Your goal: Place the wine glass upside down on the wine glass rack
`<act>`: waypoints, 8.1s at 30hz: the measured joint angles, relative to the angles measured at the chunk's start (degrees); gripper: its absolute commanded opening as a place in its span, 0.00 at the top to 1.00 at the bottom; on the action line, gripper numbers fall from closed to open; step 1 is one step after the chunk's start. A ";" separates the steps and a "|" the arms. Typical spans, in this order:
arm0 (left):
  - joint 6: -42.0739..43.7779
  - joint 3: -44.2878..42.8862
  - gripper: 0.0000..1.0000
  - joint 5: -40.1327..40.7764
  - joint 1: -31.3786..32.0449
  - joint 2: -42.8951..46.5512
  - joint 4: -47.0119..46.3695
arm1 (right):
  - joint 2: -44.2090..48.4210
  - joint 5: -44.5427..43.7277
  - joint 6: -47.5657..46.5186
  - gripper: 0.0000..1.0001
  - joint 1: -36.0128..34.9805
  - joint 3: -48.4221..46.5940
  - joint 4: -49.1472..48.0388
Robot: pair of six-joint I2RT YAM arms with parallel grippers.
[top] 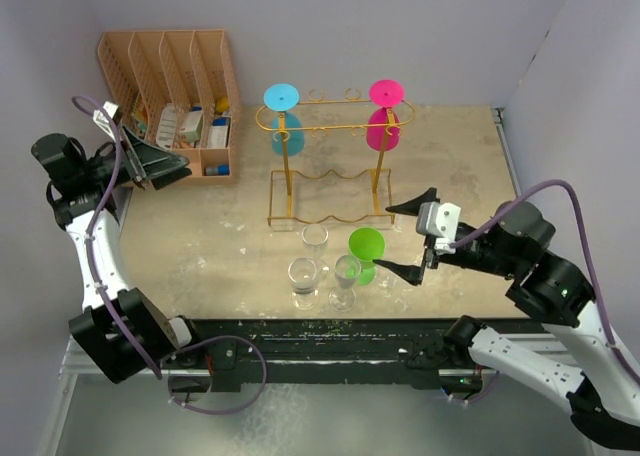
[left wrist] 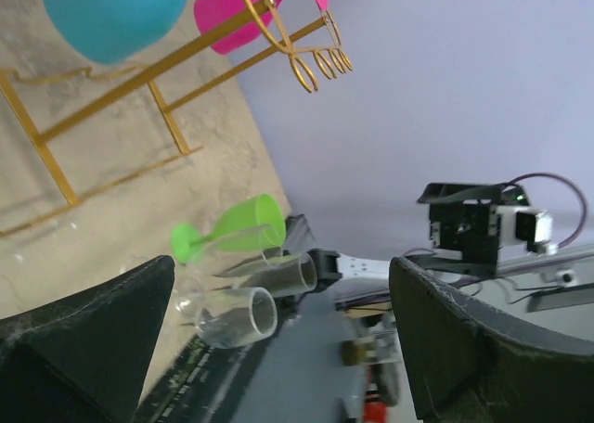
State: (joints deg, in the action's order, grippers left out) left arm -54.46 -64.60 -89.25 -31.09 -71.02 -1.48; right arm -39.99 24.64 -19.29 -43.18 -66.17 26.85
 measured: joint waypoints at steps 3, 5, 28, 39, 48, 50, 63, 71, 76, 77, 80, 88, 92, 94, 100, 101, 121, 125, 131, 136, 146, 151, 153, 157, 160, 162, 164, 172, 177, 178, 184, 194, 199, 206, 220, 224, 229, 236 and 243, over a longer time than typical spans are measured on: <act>-2.64 3.48 0.01 0.02 -0.02 0.92 2.45 | -1.64 2.71 -3.23 0.20 0.00 -1.49 7.58; -4.46 5.81 0.00 0.11 -0.02 3.30 2.84 | -2.45 4.09 -4.90 0.21 0.00 -1.49 12.66; -62.23 2.19 0.71 -0.26 0.02 1.09 -81.53 | -18.25 3.91 -11.37 0.36 -6.91 -2.27 20.02; 1.11 -16.76 0.75 -0.28 3.96 1.29 4.48 | -20.41 2.80 -11.28 0.37 -8.20 -2.03 18.67; -47.63 -3.87 0.74 -0.26 4.59 -2.60 -62.14 | -22.75 0.68 -10.38 0.41 -9.29 -0.76 18.32; -54.64 -3.85 0.75 -0.26 4.37 -3.91 -73.61 | -22.88 0.28 -10.29 0.42 -9.44 -0.63 18.29; -64.67 -21.16 0.75 -0.26 4.11 -15.34 -85.44 | -25.40 -2.67 -9.27 0.52 -11.13 0.04 17.86; -64.96 -38.84 0.74 -0.24 4.94 -22.34 -83.43 | -28.28 -2.71 -8.61 0.75 -11.58 0.00 17.90; -35.17 -47.74 0.75 3.34 6.23 -22.56 -38.95 | -29.22 -2.71 -8.22 0.93 -11.58 -0.31 17.94; -21.53 -57.55 0.79 10.32 8.79 -24.94 -18.88 | -29.49 -2.69 -8.20 0.98 -11.58 -0.39 18.16; 8.00 -79.19 0.88 29.51 20.17 -29.14 18.16 | -30.05 -2.69 -8.07 1.00 -11.58 -1.20 18.32; 44.30 -56.74 0.76 57.48 26.18 -12.04 53.92 | -29.57 -2.45 -7.67 1.00 -11.67 -1.90 19.85; 51.47 -53.31 0.42 64.83 26.25 -7.98 62.36 | -28.70 -1.66 -7.26 1.00 -11.69 -4.85 21.97; 54.27 -53.27 0.03 67.34 26.23 -5.79 64.63 | -28.55 -0.94 -7.26 1.00 -11.72 -7.78 23.69; 57.59 -51.21 0.01 70.14 26.25 0.46 68.08 | -28.52 -1.99 -5.38 1.00 -13.07 -19.91 31.30; 57.72 -50.53 0.01 70.53 26.25 1.18 68.50 | -28.50 -2.56 -4.79 1.00 -13.44 -21.86 32.28; 46.97 -40.41 0.01 61.81 26.25 9.64 67.91 | -18.62 -24.96 0.50 1.00 -14.93 -45.81 34.07; 43.41 -41.27 0.01 56.85 26.25 10.01 66.93 | -19.32 -24.28 -0.87 1.00 -14.93 -50.60 30.47; 41.16 -41.72 0.01 52.92 26.25 7.39 66.62 | -24.81 -16.28 -2.29 1.00 -14.95 -50.95 23.04; 38.29 -44.74 0.01 52.13 26.25 5.70 66.47 | -20.17 -13.60 -2.80 1.00 -14.95 -32.28 0.70; 21.79 -55.63 0.01 45.90 26.25 1.09 55.06 | -22.21 -27.06 -24.41 1.00 -19.39 -6.29 -53.31; 13.73 -56.85 0.01 41.66 26.25 -4.52 47.43 | -32.15 -34.01 -40.15 1.00 -26.67 -3.04 -73.72; 10.93 -56.89 0.00 41.33 26.23 -7.21 44.63 | -36.02 -35.65 -44.74 1.00 -28.52 -3.06 -78.95; 5.88 -56.89 0.02 41.07 26.23 -10.47 40.35 | -42.12 -38.29 -51.56 1.00 -30.75 -3.48 -86.86; 2.97 -56.89 0.02 40.94 26.23 -10.80 37.27 | -45.53 -39.69 -54.71 1.00 -31.39 -5.01 -90.01; 1.66 -56.96 0.02 40.65 26.23 -10.67 35.26 | -47.17 -40.44 -55.98 1.00 -31.45 -6.14 -91.47; 0.37 -56.96 0.03 40.37 26.25 -10.49 33.22 | -48.33 -40.74 -56.85 1.00 -31.45 -7.04 -92.56; -1.44 -56.96 0.05 39.71 26.40 -10.36 29.46 | -53.29 -40.68 -59.47 1.00 -31.45 -12.09 -95.01; -1.49 -56.98 0.10 39.74 27.26 -10.47 29.29 | -56.37 -40.59 -59.98 1.00 -31.45 -13.51 -95.30; -1.49 -56.98 0.12 39.74 27.47 -10.54 29.27 | -56.85 -40.57 -59.98 1.00 -31.45 -13.66 -95.30; -1.46 -56.98 0.25 39.80 28.44 -10.86 29.14 | -59.23 -40.17 -60.02 1.00 -31.45 -14.43 -95.10; -0.26 -56.98 0.78 40.26 28.98 -11.37 29.27 | -60.06 -39.45 -60.61 1.00 -31.56 -15.69 -96.15; -0.33 -57.00 0.92 40.26 29.03 -11.39 29.44 | -60.89 -38.66 -60.63 1.00 -31.47 -15.69 -96.65; -0.24 -57.00 1.00 40.15 29.03 -11.39 29.40 | -60.98 -38.62 -60.24 0.82 -31.41 -15.54 -96.94; 1.88 -59.84 1.00 40.44 29.62 -12.11 29.31 | -58.64 -38.23 -58.21 0.18 -32.11 -6.12 -95.97; 8.87 -59.36 1.00 42.29 29.62 -10.84 29.31 | -51.60 -38.01 -55.41 0.00 -33.53 1.90 -92.30; 20.61 -53.29 1.00 45.03 29.62 -5.40 29.81 | -35.89 -34.36 -47.56 0.00 -35.63 11.21 -81.33; 32.81 -32.41 1.00 40.70 29.66 5.99 22.51 | -24.13 -45.44 -33.40 0.00 -35.89 6.67 -64.65; 42.10 -16.02 1.00 38.12 31.85 7.85 16.92 | -24.39 -54.97 -13.44 0.00 -32.20 -5.60 -44.39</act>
State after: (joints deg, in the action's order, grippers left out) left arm -12.36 -80.62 -51.13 0.75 -63.18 15.44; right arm -64.38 -30.33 -32.73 -75.37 -71.77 -17.54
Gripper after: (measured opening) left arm 0.146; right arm 0.995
